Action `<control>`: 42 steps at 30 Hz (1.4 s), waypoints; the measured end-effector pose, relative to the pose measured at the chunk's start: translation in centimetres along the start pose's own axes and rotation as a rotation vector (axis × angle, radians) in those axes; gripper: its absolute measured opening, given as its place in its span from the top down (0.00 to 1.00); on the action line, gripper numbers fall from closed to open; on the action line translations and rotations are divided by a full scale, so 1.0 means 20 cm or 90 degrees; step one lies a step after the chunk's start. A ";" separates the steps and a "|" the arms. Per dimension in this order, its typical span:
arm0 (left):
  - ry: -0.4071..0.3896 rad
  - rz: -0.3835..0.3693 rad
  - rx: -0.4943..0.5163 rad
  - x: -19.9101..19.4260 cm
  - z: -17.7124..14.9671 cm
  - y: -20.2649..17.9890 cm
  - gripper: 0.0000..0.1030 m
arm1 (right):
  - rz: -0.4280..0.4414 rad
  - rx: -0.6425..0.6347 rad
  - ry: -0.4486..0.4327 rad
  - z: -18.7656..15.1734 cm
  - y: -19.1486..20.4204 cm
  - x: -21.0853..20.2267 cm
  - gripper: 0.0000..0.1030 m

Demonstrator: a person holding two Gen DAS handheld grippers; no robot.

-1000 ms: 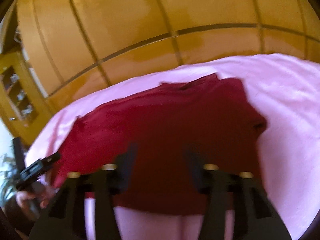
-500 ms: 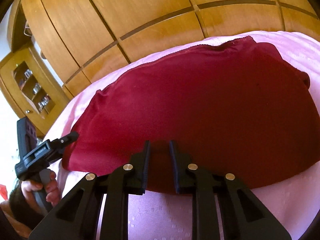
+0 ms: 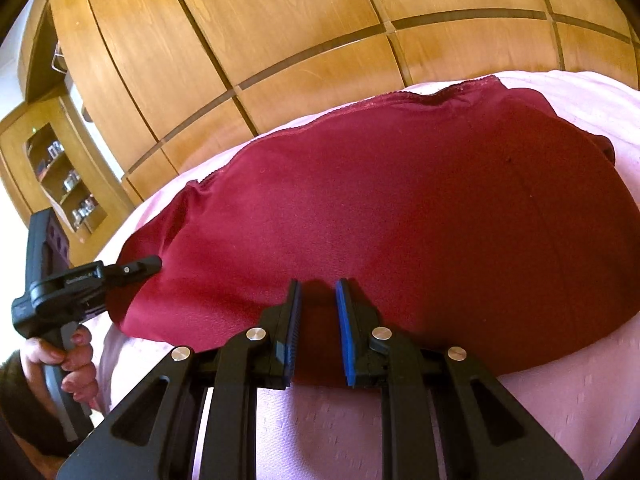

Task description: Fold small clothes

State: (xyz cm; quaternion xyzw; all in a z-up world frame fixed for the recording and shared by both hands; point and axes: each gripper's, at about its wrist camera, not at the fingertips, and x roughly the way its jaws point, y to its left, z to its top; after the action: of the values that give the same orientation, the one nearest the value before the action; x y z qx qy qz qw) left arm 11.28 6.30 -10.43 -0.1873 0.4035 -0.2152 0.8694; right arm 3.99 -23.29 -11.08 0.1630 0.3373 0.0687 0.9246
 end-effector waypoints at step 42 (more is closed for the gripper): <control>-0.055 -0.167 0.116 -0.07 0.25 -0.79 0.83 | 0.020 0.025 -0.008 0.01 -0.03 0.00 0.84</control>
State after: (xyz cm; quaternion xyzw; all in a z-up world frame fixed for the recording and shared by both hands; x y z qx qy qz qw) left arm 10.91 -5.50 1.42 -0.1684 0.3164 -0.3545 0.8636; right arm 4.17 -23.87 -11.06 0.1871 0.3306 0.0752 0.9220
